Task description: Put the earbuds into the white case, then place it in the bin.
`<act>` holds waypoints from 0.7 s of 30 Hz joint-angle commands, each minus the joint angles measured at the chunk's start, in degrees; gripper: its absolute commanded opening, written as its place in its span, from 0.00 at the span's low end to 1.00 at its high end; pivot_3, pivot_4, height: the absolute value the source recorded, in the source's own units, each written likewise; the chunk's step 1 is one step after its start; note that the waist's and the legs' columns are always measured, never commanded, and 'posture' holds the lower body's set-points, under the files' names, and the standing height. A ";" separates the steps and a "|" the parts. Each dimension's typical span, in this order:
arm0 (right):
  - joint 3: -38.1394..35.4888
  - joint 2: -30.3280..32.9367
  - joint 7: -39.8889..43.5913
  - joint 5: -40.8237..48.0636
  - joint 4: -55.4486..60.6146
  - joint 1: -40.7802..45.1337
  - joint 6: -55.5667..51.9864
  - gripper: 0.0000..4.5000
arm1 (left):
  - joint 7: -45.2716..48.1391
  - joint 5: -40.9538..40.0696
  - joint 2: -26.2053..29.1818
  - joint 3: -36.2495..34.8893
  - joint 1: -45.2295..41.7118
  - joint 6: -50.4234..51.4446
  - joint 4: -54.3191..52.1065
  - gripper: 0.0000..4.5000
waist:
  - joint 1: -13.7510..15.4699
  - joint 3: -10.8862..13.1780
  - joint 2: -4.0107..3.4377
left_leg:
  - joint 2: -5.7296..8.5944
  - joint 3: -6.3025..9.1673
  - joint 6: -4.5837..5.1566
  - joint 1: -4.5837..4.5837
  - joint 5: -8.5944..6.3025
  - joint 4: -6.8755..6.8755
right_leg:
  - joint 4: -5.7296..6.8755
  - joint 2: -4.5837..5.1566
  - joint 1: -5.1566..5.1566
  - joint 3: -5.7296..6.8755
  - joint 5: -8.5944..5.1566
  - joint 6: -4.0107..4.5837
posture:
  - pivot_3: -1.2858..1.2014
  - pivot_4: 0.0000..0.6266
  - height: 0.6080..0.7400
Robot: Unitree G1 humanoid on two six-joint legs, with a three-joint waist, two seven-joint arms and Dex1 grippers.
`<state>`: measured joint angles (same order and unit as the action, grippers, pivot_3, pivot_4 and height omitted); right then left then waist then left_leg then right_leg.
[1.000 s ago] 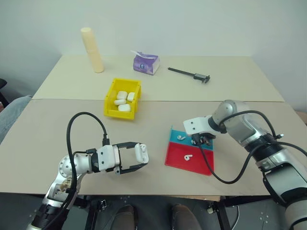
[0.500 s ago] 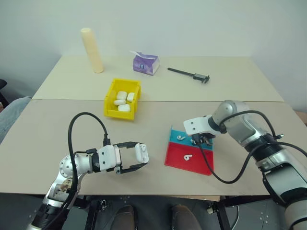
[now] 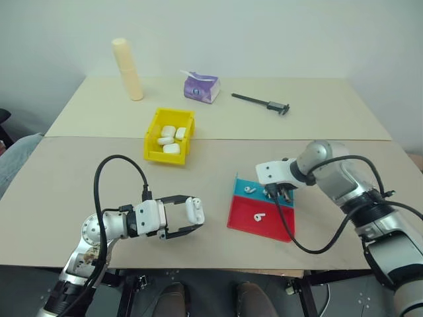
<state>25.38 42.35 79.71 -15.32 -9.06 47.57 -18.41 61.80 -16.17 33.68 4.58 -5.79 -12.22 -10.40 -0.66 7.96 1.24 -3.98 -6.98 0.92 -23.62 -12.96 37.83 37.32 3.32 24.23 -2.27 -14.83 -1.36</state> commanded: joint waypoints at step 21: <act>-52.09 -18.45 -35.41 67.07 49.74 -14.64 -42.35 0.18 | -0.11 -19.94 -6.61 -0.33 -18.68 21.06 -5.52 0.61 | 0.21 -0.01 0.02 | 0.03 0.45 0.00 0.06 0.01 0.01 | -0.02 -0.04 -0.19 0.03 0.02 -0.06 | 0.52 0.24 1.00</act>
<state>-24.44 24.52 47.71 47.66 38.98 32.61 -61.98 60.81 -34.24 26.76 3.96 -23.28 7.09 -14.90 -0.44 7.95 1.26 -3.95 -6.51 0.92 -23.56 -12.95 37.84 37.29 3.29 24.04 -2.26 -14.81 -1.42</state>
